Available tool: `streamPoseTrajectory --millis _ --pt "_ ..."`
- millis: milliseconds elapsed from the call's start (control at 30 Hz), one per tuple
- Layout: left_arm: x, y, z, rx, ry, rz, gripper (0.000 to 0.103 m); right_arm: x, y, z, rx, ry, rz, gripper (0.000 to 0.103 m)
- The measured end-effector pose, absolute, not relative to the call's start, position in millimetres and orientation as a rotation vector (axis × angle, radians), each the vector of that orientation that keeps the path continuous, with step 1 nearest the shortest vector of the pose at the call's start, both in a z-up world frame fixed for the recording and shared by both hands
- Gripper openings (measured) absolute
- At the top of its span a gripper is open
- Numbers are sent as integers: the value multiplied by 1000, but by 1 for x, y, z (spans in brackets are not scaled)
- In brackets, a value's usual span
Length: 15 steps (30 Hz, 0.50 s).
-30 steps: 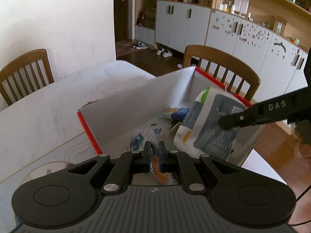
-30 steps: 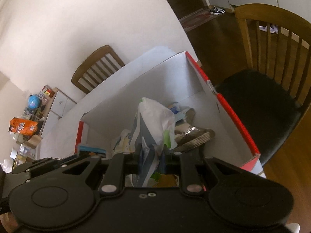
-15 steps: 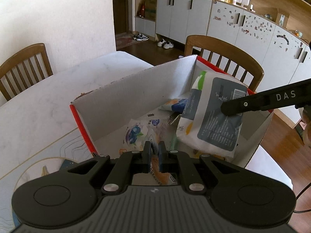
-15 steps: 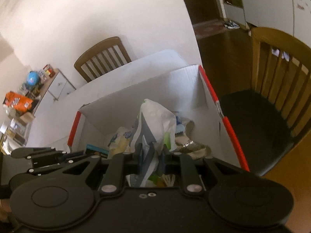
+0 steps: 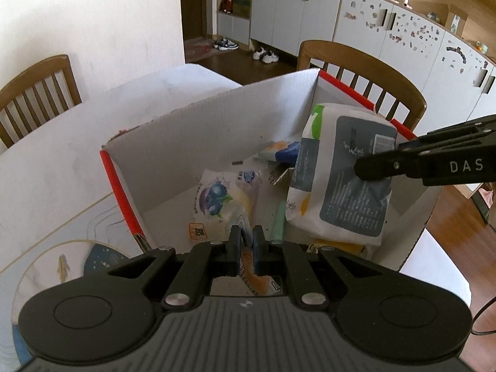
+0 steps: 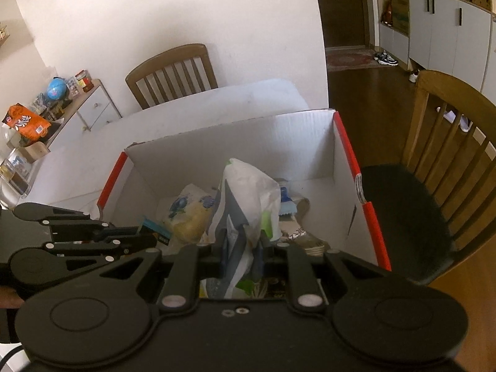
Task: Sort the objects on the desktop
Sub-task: 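Lower both packs into the shoebox and open both grippers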
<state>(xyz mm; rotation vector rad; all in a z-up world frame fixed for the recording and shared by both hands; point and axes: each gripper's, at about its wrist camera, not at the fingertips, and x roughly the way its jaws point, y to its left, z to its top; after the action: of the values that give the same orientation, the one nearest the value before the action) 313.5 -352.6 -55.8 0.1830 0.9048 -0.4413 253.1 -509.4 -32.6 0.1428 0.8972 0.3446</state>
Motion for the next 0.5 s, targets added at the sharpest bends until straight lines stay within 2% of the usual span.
streamPoseTrajectory --millis 500 --pt "326 -358 -60 172 977 -446 7 261 -522 -35 78 897 300 38"
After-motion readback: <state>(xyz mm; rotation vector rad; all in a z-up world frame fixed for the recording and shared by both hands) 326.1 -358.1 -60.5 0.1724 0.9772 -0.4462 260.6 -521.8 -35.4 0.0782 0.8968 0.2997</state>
